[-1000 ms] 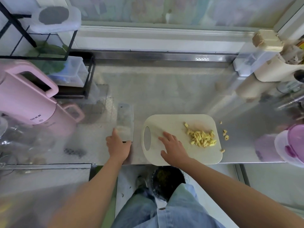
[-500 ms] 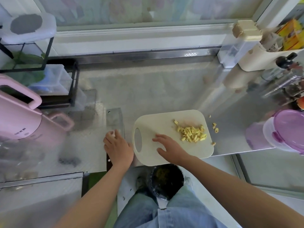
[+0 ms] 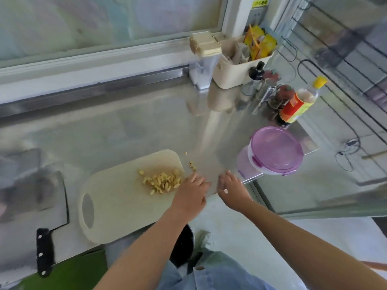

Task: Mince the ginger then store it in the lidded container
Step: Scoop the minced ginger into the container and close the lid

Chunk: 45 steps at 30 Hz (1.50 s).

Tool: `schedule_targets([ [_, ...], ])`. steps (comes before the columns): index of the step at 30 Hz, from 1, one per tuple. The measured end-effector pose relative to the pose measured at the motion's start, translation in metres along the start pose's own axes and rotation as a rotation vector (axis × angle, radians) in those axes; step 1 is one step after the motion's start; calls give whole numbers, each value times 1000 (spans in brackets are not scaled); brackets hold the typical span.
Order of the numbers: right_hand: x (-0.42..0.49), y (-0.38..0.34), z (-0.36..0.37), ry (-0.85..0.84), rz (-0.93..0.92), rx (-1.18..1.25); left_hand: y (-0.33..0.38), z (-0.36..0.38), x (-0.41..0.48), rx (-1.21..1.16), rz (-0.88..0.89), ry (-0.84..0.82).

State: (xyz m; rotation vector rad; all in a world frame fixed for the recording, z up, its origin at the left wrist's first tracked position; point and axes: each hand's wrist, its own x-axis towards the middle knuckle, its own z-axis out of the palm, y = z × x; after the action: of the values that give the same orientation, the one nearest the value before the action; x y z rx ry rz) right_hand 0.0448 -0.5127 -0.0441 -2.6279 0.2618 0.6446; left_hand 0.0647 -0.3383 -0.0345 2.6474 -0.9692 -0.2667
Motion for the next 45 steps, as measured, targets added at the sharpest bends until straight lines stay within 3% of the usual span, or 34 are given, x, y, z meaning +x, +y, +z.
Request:
schedule_targets([
  [4,-8,31,-12,-92,-109,248,26,18,28,160,-59,-183],
  [6,-10,36,-24,-40,5,593,34,22,37,199,-153,-200],
  [10,-10,55,-57,98,415,1397,42,22,50,215,-217,-214],
  [12,-7,66,-68,78,545,1668,46,21,57,201,-256,-233],
  [14,-2,71,-70,45,616,1791,48,19,62,194,-290,-250],
  [17,5,68,-68,98,643,1797,48,18,67,173,-313,-249],
  [20,5,67,-66,143,625,1777,47,17,73,-15,-387,-191],
  [25,-8,73,-66,65,476,1495,60,-7,89,-823,-650,92],
  [27,-14,71,-69,-23,361,1368,66,-18,96,-1207,-821,128],
  [29,-18,67,-73,-119,255,1259,66,-25,98,-1413,-968,164],
  [32,-19,60,-80,-116,238,1195,58,-30,89,-1455,-996,254],
  [38,5,44,-81,169,302,1292,36,-42,62,-1417,-922,333],
  [45,14,7,-66,210,284,1313,18,-57,32,-1507,-875,411],
])
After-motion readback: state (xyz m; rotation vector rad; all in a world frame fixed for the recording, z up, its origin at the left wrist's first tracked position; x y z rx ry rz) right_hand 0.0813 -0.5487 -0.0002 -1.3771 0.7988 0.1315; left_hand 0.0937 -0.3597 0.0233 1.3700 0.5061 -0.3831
